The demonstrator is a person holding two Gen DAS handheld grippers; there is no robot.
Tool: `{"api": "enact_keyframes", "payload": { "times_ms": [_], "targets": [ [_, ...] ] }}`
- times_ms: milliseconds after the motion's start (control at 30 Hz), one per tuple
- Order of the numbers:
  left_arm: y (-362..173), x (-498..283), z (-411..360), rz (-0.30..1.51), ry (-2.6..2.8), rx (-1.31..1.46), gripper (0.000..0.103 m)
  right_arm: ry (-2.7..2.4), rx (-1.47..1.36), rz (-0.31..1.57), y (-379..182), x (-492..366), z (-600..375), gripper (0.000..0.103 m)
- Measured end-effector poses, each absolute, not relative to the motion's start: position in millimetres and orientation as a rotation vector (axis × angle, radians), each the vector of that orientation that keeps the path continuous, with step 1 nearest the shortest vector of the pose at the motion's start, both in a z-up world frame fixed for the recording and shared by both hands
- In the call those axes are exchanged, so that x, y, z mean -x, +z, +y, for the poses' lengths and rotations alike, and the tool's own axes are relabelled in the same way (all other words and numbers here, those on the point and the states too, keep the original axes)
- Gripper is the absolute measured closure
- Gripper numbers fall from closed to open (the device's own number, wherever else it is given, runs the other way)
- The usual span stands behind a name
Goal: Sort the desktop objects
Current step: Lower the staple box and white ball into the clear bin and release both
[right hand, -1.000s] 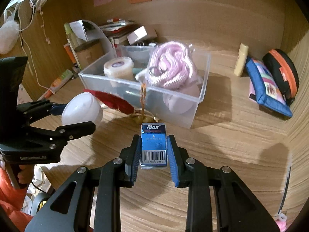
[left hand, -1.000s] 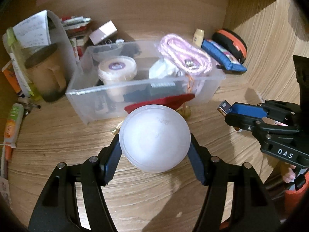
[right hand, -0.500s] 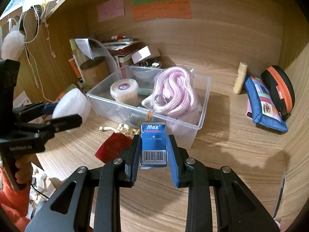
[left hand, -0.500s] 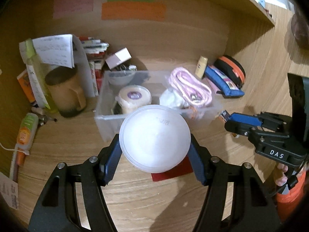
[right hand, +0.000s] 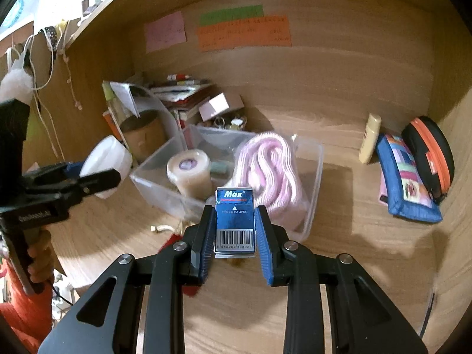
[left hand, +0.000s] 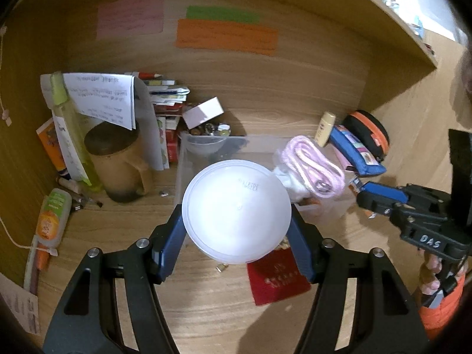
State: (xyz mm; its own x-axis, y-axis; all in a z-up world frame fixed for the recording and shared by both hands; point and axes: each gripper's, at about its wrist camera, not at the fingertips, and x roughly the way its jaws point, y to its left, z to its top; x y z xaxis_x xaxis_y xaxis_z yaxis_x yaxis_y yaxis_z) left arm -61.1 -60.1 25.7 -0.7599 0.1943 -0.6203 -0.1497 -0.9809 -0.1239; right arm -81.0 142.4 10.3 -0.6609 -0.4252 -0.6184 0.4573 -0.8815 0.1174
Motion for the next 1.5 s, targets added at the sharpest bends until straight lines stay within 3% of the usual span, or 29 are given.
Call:
{"api": "enact_keyframes", "payload": {
  "times_ms": [800,1167,1333,1500],
  "targets": [
    [-2.5,161.5,-60.0,-0.148,2.698,1.138,0.038,-2.409,-1.028,0.025,-23.5,161.4,84.3,0.078],
    [-10.2,170.2,-63.3,-0.148,2.686,1.147,0.038,-2.465,-0.991,0.154,-31.8,161.6,73.3,0.078],
    [-8.9,170.1,-63.9,-0.148,2.673,1.152,0.038,-2.45,-0.976,0.166,-31.6,159.2,71.7,0.069],
    [0.7,162.7,-63.6,-0.149,2.685,1.111,0.038,-2.457,-0.974,0.171,-28.1,155.6,73.5,0.069]
  ]
}}
